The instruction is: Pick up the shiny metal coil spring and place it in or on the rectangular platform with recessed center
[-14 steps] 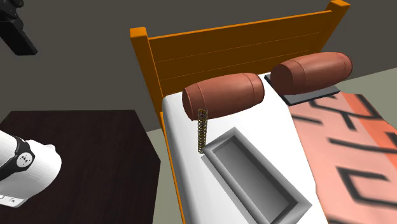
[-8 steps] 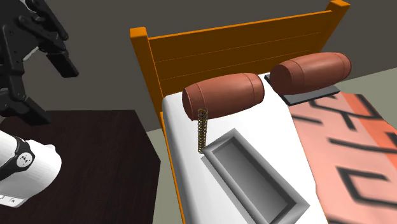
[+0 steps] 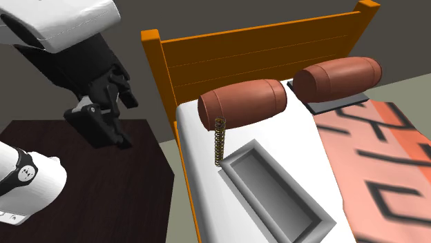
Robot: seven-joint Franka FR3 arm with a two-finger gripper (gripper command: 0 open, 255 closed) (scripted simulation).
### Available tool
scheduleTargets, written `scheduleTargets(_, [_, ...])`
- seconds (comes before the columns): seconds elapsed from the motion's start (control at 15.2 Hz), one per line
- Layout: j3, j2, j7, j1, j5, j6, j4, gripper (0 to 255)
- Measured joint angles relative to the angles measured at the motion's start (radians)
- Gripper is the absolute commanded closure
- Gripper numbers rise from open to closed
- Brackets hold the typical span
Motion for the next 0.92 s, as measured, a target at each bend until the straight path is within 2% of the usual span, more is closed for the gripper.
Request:
scheduleTargets(0.4, [0.019,0.188,0.012,0.038,0.026,0.352,-0.085,0])
scheduleTargets(0.73, [0.036,0.418,0.017,0.063,0.042,0.638,-0.072,0])
scheduleTargets(0.92, [0.057,0.583,0.039,0.067,0.026,0.808,-0.035,0])
